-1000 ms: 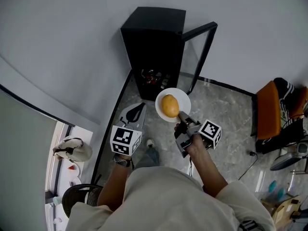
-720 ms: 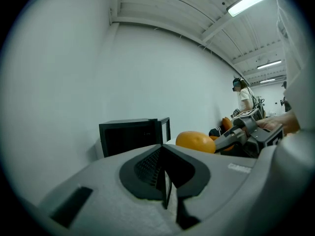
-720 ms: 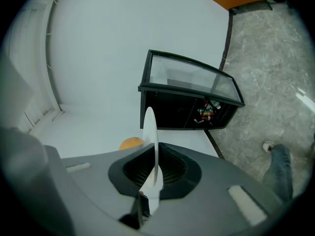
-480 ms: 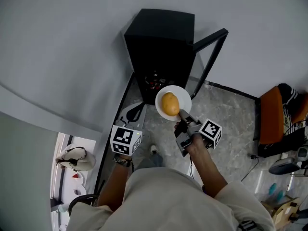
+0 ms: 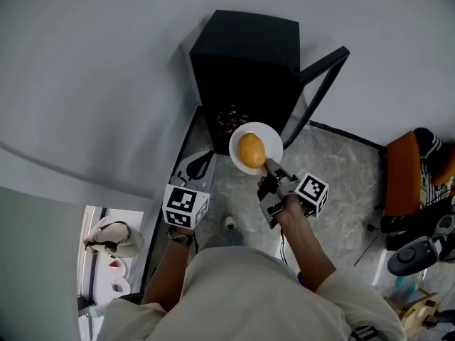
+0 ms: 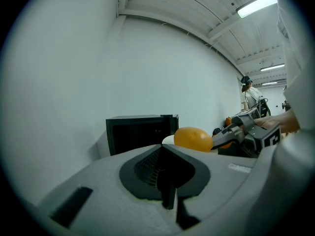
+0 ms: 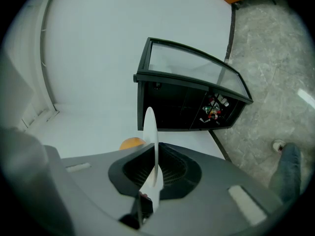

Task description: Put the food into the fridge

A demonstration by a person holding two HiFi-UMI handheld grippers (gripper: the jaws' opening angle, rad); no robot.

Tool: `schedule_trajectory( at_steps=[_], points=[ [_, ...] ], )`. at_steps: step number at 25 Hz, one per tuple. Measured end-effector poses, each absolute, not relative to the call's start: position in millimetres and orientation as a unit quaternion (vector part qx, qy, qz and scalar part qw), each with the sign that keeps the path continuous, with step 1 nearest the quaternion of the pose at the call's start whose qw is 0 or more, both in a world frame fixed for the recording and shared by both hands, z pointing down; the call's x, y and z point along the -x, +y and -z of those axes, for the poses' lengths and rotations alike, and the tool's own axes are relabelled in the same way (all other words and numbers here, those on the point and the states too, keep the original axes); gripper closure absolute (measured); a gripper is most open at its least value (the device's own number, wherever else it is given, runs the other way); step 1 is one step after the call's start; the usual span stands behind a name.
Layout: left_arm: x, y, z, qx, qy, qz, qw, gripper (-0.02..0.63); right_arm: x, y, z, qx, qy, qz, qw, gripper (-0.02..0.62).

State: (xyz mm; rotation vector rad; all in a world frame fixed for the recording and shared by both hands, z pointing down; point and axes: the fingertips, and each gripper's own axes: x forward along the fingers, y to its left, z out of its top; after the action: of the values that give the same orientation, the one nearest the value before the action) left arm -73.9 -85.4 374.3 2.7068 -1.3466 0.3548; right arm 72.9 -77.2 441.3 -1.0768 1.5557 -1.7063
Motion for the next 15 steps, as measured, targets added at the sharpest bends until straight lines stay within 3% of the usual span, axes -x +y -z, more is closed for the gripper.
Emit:
schedule_trajectory(
  at_steps=[15],
  points=[
    [101, -150, -383, -0.895, -0.426, -0.119, 0.052, 0.604, -42, -148, -443, 0.402, 0.586, 0.635, 0.302, 0.574]
  ],
)
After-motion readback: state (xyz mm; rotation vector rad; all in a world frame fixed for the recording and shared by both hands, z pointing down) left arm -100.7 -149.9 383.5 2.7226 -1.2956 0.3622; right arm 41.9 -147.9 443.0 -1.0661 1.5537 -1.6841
